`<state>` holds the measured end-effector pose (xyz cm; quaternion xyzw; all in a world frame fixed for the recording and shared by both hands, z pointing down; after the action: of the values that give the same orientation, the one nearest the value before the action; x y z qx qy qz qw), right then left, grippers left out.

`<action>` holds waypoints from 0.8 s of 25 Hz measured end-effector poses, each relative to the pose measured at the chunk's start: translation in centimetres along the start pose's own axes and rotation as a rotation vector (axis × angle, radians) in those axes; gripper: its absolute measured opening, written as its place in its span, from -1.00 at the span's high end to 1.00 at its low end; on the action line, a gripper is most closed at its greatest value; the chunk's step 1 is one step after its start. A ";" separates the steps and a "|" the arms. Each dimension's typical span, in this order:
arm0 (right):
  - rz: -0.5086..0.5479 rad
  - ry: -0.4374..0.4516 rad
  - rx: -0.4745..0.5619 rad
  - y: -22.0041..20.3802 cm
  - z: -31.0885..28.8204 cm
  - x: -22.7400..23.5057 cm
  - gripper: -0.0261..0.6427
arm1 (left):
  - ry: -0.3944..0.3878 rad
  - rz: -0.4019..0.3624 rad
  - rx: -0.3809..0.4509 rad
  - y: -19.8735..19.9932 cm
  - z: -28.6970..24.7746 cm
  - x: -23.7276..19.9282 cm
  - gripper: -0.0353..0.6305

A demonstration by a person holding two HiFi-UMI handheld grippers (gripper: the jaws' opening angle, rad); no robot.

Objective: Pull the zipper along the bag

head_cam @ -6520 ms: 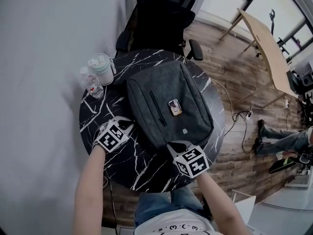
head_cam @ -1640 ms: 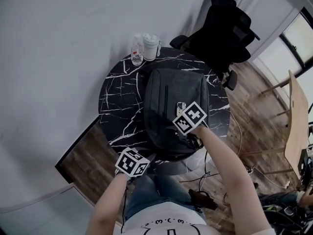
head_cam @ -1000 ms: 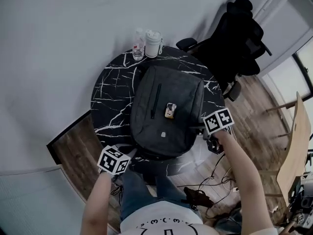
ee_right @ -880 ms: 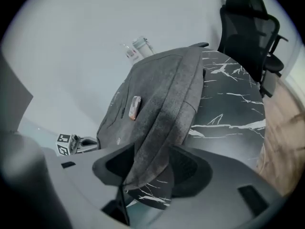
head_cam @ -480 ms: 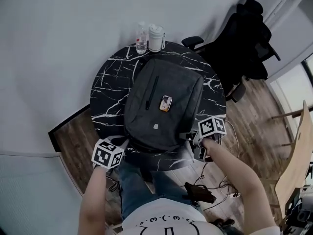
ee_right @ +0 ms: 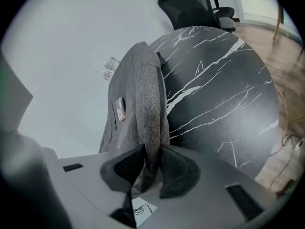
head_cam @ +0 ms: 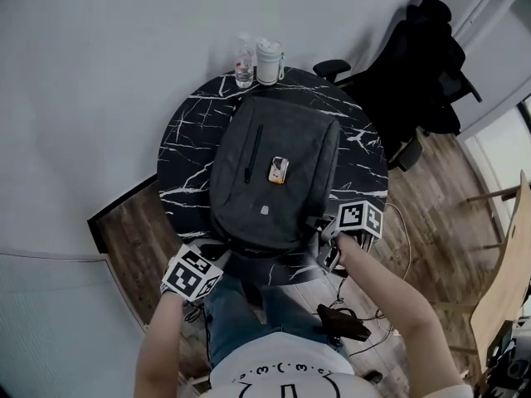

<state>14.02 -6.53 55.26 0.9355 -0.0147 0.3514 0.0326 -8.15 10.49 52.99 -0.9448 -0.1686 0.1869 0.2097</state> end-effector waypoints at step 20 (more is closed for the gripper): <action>0.037 -0.070 0.009 0.0 0.0 -0.9 0.51 | -0.225 -0.095 -0.071 5.1 -7.4 9.9 0.83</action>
<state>13.32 -6.55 54.67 0.9469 -0.0318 0.3192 0.0213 4.90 7.59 54.09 -0.9157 -0.2422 0.2754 0.1644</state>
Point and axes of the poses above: the fingertips, and each gripper's own axes: z backward along the fingers, x to its right, y out of its top, the point moved 5 cm from there along z, backward along the fingers, and after that the axes turned 9 degrees about -x, right-handed, at the moved point
